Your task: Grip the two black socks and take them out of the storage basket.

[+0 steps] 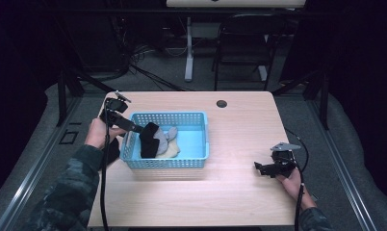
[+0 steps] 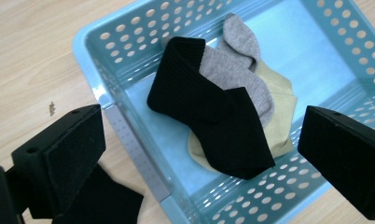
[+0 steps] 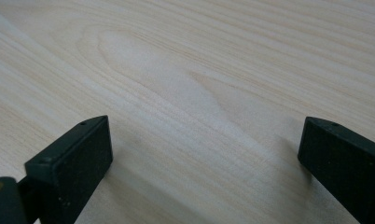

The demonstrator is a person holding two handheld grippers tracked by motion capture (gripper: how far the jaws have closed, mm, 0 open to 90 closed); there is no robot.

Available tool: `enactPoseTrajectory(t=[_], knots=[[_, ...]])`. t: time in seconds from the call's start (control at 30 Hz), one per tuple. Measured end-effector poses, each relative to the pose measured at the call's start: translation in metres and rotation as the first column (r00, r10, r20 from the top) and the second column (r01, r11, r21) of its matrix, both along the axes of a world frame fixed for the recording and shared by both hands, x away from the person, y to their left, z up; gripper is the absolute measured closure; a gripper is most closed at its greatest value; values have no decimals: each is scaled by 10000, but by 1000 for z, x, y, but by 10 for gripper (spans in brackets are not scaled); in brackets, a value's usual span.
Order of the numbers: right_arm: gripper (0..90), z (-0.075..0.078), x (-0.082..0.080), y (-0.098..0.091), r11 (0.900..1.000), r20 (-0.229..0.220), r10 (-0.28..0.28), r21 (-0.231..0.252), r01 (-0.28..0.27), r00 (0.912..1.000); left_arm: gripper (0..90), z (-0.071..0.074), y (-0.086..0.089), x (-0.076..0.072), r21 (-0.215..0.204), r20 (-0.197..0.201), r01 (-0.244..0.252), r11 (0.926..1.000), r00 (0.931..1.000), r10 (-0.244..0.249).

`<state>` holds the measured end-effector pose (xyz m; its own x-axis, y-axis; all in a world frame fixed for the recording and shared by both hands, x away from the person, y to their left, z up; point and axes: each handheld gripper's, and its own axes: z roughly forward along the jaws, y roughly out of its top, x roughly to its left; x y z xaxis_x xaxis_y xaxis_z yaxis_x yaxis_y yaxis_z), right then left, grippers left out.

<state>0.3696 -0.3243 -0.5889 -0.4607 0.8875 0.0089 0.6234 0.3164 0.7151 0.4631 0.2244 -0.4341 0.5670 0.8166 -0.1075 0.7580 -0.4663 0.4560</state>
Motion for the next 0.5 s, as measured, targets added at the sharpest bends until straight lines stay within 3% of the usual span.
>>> enactPoseTrajectory(t=[0.5], knots=[[24,0,0,0,10000,0,0,2,0,10000,6,-19,-29,9,171,-527,439,9989,9977,-429]])
